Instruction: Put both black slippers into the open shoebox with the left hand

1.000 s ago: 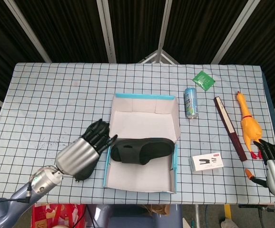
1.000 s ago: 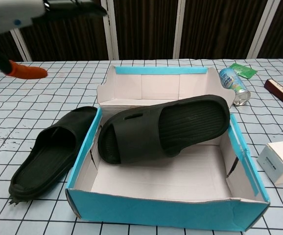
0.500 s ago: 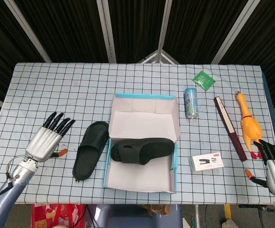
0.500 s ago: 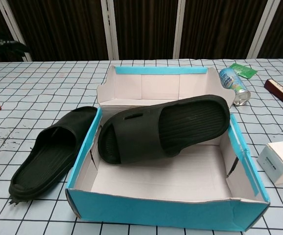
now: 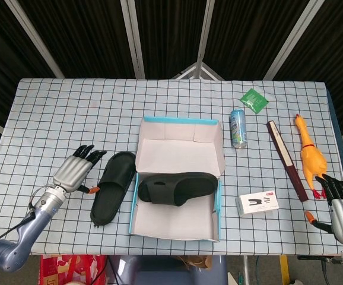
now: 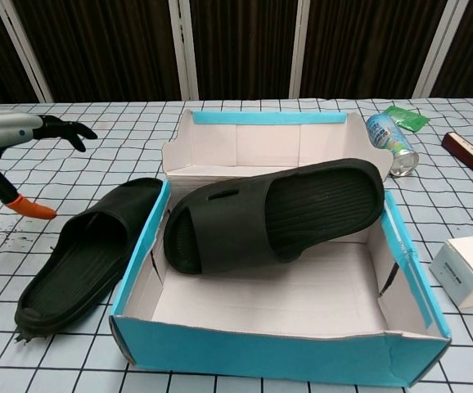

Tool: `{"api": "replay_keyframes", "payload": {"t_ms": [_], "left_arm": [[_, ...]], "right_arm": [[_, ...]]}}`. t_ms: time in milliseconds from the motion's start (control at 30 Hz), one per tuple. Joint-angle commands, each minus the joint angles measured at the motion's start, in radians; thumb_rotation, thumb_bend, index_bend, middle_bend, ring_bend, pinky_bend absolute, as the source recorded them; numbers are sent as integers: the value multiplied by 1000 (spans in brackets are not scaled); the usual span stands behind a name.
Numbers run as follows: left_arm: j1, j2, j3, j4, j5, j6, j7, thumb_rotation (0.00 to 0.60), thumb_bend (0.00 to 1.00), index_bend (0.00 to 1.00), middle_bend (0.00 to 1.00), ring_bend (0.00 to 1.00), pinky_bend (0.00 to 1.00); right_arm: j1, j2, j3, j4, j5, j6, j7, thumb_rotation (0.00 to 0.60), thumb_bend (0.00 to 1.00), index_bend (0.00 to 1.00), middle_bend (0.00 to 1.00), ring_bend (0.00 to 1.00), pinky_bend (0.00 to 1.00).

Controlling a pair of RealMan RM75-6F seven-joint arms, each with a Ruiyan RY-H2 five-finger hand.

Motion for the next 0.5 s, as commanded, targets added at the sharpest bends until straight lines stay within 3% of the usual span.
{"api": "replay_keyframes", "payload": {"t_ms": [33,300,500], "left_arm": [[-36,20,-15,-24,-62,-47,29,479,239,18,133,0,60],[-180,119,-7,-119,-315,-188,189,552,239,9,105,0,21],[-304,140,47,-155,-504,-194,318,599,240,25,85,0,21]], "right_arm": [[2,-1,-1,-2,2,-5,-6,600,258,152,120,117,99],[1,2,0,-9,9,-5,-12,600,258,152,120,117,99],[1,2,-1,-11,8,-6,-15,600,258,152,120,117,99]]}}
